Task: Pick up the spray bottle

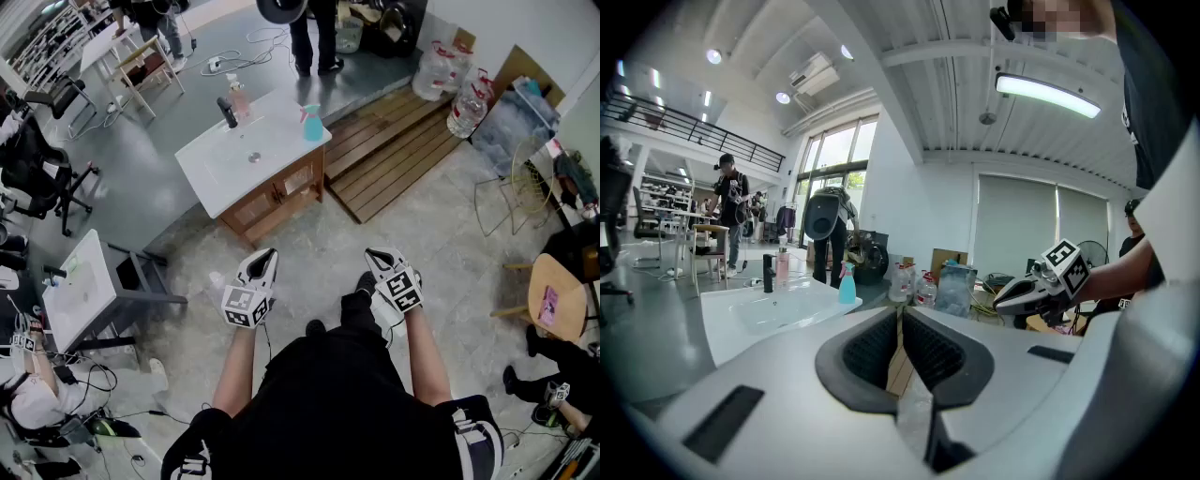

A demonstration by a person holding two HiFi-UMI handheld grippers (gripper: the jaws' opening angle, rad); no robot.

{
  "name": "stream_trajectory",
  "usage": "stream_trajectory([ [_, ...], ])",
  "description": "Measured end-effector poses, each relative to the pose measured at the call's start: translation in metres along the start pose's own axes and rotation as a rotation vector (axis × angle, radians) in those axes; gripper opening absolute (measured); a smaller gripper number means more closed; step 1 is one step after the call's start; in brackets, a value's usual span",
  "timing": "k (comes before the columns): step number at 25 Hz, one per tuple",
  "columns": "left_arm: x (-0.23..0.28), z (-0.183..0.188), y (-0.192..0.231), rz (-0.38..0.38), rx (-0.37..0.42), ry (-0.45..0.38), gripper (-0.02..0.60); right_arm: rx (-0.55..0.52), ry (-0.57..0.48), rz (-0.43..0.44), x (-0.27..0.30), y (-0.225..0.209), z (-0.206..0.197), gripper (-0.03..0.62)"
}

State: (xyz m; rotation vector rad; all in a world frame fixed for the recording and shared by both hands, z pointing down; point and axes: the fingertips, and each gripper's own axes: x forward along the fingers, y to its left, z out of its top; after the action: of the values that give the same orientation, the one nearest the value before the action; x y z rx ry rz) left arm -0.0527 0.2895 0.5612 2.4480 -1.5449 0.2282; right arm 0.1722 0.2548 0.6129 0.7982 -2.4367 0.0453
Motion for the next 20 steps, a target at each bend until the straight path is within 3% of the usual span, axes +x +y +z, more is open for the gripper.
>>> stream_trajectory([
  [20, -0.032, 0.003, -0.001, 0.003, 0.008, -0.004, 0.035, 0.024, -0.009, 0.005, -0.01, 0.026, 0.003, 0.015],
])
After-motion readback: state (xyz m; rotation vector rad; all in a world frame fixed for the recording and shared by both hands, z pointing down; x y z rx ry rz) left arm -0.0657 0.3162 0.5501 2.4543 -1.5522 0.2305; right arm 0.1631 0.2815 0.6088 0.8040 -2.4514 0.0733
